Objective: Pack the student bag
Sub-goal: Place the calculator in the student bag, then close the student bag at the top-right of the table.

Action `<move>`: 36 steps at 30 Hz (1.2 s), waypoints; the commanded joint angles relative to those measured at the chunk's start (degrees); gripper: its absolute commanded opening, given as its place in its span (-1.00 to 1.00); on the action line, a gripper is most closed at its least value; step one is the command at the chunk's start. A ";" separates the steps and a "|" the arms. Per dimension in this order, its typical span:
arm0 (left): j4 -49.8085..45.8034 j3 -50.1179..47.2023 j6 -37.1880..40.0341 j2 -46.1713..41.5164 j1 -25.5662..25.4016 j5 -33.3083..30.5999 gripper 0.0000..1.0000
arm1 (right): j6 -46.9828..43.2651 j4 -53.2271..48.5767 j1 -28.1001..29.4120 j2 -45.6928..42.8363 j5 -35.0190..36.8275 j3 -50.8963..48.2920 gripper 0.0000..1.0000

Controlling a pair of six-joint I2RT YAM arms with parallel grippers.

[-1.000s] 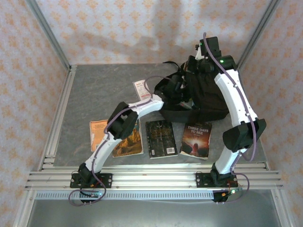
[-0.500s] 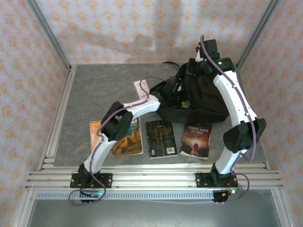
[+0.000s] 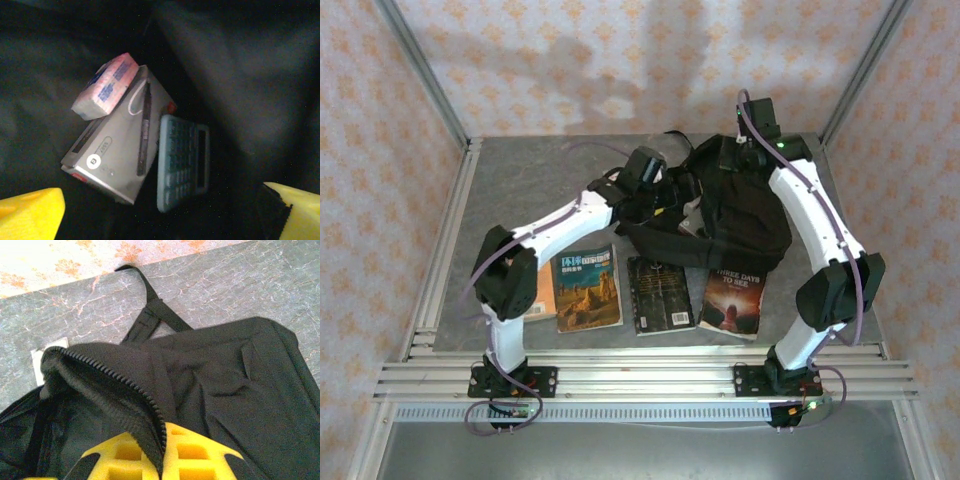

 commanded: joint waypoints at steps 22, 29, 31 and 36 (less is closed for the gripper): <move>-17.71 -5.42 6.62 -17.04 6.17 -18.94 1.00 | -21.57 2.77 1.16 4.26 17.98 17.16 -1.00; -16.88 -4.75 6.26 -12.27 11.82 -15.24 1.00 | -22.39 6.92 1.84 -0.07 1.97 5.78 -1.00; -15.30 -4.06 6.68 -10.41 12.78 -12.51 1.00 | -23.80 9.46 1.91 -2.32 -0.10 1.91 -1.00; -12.91 -0.07 6.80 -2.85 13.33 -4.06 0.88 | -24.25 10.53 1.86 -3.57 0.31 -0.41 -1.00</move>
